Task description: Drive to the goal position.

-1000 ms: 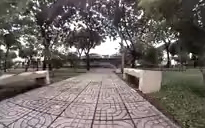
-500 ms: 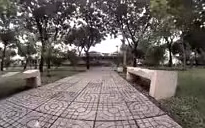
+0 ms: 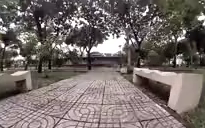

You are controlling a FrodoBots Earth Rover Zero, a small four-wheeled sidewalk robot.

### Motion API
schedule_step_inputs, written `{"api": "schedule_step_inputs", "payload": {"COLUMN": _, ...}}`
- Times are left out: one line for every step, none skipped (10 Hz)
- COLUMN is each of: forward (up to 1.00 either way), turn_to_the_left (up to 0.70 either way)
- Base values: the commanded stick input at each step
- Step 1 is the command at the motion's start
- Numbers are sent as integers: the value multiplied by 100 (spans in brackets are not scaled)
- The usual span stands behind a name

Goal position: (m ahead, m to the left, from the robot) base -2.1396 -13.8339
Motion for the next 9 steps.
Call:
{"api": "schedule_step_inputs", "payload": {"forward": 100, "turn_to_the_left": 0}}
{"api": "schedule_step_inputs", "payload": {"forward": 100, "turn_to_the_left": 0}}
{"api": "schedule_step_inputs", "payload": {"forward": 100, "turn_to_the_left": 0}}
{"api": "schedule_step_inputs", "payload": {"forward": 100, "turn_to_the_left": 0}}
{"api": "schedule_step_inputs", "payload": {"forward": 100, "turn_to_the_left": 0}}
{"api": "schedule_step_inputs", "payload": {"forward": 100, "turn_to_the_left": 0}}
{"api": "schedule_step_inputs", "payload": {"forward": 100, "turn_to_the_left": 0}}
{"api": "schedule_step_inputs", "payload": {"forward": 100, "turn_to_the_left": 0}}
{"api": "schedule_step_inputs", "payload": {"forward": 100, "turn_to_the_left": 0}}
